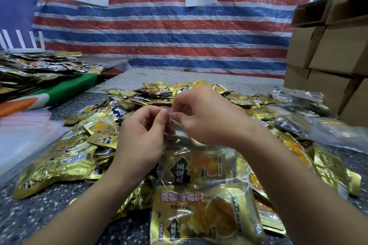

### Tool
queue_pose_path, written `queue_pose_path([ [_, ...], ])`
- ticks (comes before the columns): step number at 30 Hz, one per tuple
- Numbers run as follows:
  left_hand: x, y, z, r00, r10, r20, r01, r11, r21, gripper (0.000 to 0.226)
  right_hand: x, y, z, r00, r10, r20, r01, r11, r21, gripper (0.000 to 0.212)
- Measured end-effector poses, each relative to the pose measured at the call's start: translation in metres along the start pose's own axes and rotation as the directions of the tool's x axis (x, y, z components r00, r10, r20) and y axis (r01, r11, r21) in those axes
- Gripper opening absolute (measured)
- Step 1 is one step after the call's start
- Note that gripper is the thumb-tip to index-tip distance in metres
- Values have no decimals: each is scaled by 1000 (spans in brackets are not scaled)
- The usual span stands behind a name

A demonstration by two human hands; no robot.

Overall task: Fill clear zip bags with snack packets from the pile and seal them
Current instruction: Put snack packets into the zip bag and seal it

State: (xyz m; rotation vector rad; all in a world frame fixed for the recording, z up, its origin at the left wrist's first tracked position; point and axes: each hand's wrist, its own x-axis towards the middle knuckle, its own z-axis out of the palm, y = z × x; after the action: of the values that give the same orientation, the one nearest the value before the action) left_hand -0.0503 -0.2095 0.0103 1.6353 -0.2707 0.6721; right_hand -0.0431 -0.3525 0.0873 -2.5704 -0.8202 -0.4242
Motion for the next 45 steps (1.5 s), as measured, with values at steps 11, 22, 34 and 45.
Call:
queue_pose_path([
  [11,-1,3,3,998,-42,39,45,995,-85,17,0,0,-2,1000,22,-4,-22,1000,8,19],
  [22,-2,9,1,1000,-20,-11,18,988,-152,18,-1,5,3,999,18,-39,-19,1000,-24,21],
  [34,-4,10,0,999,-3,-44,0,998,-60,19,-24,28,-9,996,88,-27,-89,995,-35,22],
  [45,-6,13,0,999,-14,-40,11,998,-63,16,-56,60,-24,988,143,-65,-146,989,-32,21],
])
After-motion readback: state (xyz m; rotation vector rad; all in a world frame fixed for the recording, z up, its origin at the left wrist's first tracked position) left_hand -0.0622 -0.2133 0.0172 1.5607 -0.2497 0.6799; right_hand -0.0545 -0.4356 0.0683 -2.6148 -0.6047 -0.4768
